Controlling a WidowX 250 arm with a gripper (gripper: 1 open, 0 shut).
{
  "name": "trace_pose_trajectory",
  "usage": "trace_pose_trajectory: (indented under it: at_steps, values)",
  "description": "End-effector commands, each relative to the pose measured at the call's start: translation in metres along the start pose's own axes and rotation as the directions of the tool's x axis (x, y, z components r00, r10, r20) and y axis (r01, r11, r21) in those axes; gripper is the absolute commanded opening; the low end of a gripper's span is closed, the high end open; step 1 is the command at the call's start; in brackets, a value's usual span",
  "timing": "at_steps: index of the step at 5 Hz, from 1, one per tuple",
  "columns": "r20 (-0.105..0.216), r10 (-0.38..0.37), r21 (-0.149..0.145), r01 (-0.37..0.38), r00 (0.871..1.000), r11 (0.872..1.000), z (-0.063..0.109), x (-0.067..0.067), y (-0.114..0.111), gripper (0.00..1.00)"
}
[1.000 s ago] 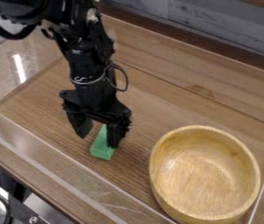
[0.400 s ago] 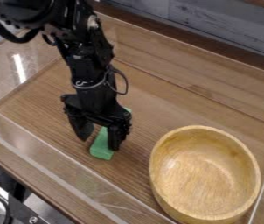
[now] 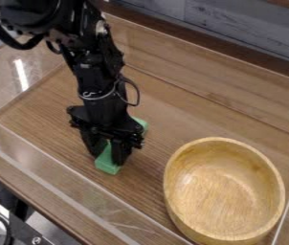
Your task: Put the green block in the brown bowl
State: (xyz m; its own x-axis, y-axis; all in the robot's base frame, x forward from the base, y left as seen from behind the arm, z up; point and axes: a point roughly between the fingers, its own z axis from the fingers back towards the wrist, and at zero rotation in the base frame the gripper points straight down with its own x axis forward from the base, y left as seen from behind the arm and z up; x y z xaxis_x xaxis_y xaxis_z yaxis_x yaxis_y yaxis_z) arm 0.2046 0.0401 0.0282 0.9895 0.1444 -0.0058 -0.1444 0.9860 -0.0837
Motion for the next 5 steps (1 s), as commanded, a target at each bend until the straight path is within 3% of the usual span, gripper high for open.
trace_pose_trajectory:
  at_steps: [1, 5]
  values:
    - [0.016, 0.008, 0.001, -0.008, 1.000, 1.000, 0.007, 0.002, 0.002, 0.00]
    - [-0.039, 0.009, -0.005, -0.009, 0.999, 1.000, 0.018, -0.008, -0.002, 0.00]
